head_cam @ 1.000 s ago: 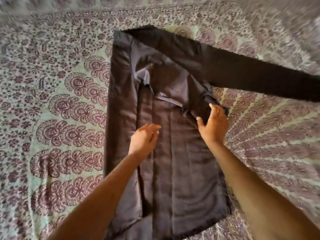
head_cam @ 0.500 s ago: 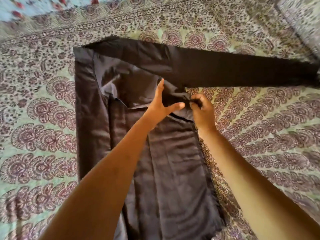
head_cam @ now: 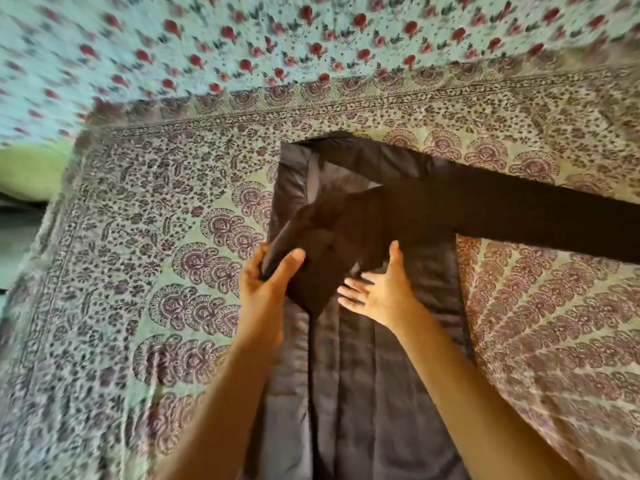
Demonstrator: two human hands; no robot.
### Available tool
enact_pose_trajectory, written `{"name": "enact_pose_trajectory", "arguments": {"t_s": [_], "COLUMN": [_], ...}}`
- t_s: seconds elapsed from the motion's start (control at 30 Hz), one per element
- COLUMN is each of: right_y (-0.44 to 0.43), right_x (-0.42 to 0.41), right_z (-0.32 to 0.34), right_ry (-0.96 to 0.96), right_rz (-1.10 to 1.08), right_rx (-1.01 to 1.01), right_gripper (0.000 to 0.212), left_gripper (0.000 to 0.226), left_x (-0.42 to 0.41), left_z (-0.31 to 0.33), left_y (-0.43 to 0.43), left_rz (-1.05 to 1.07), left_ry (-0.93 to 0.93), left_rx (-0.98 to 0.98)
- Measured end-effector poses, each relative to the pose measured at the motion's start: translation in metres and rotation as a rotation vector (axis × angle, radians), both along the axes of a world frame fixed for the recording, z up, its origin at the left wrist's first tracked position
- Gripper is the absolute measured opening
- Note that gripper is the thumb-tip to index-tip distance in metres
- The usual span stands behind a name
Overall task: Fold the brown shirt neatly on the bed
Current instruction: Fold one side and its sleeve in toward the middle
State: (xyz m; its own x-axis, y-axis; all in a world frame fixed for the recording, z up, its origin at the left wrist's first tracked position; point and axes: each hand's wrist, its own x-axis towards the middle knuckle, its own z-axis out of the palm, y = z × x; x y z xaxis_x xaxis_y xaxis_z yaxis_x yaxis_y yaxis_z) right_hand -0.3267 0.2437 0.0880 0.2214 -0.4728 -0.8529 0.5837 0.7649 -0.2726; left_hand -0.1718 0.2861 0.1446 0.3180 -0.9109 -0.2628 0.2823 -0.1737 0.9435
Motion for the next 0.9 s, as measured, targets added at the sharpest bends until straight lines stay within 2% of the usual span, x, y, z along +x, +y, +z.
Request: {"name": "enact_pose_trajectory", "arguments": {"t_s": [0.07, 0.13, 0.17, 0.2, 0.27, 0.37, 0.43, 0.5, 0.53, 0.67, 0.73, 0.8, 0.87, 0.9], "right_y": [-0.001, -0.008, -0.011, -0.015, -0.022, -0.016, -0.002, 0.016, 0.024, 0.053, 0.062, 0.066, 0.065, 0.063], "right_x": [0.020, 0.041, 0.050, 0.056, 0.060, 0.063, 0.063, 0.063, 0.062, 0.056, 0.053, 0.051, 0.048, 0.047], "right_z": [-0.002, 0.004, 0.007, 0.011, 0.016, 0.006, -0.009, -0.028, -0.040, -0.083, -0.096, -0.102, -0.104, -0.103], "right_ry": [-0.185, -0.134, -0.062, 0.057, 0.331, 0.569, 0.627, 0.681, 0.700, 0.694, 0.725, 0.783, 0.848, 0.882], "right_rz": [-0.029, -0.106, -0.159, -0.210, -0.221, -0.061, 0.099, 0.235, 0.290, 0.377, 0.398, 0.427, 0.372, 0.330], "right_rx": [-0.019, -0.092, -0.130, -0.178, -0.298, -0.499, -0.538, -0.475, -0.416, -0.306, -0.287, -0.302, -0.344, -0.361], "right_gripper": [0.084, 0.050, 0.035, 0.033, 0.052, 0.048, 0.045, 0.051, 0.055, 0.066, 0.072, 0.076, 0.072, 0.069], "left_gripper": [0.016, 0.019, 0.020, 0.019, 0.017, 0.011, 0.004, 0.012, 0.008, 0.019, 0.019, 0.022, 0.019, 0.018], "left_x": [0.013, 0.027, 0.034, 0.040, 0.046, 0.054, 0.056, 0.060, 0.063, 0.075, 0.079, 0.082, 0.083, 0.084], "left_z": [0.007, 0.006, 0.003, -0.001, -0.014, -0.051, -0.080, -0.109, -0.122, -0.150, -0.152, -0.149, -0.144, -0.142], "left_y": [0.032, 0.061, 0.075, 0.088, 0.115, 0.158, 0.181, 0.197, 0.202, 0.205, 0.201, 0.196, 0.193, 0.193], "left_rz": [0.101, 0.215, 0.267, 0.307, 0.378, 0.430, 0.362, 0.186, 0.107, -0.190, -0.258, -0.302, -0.380, -0.428], "left_ry": [0.104, 0.173, 0.186, 0.186, 0.179, 0.136, 0.057, -0.081, -0.143, -0.353, -0.335, -0.206, -0.055, -0.039], "left_rx": [0.020, 0.098, 0.153, 0.197, 0.275, 0.441, 0.596, 0.724, 0.762, 0.866, 0.873, 0.873, 0.892, 0.909]}}
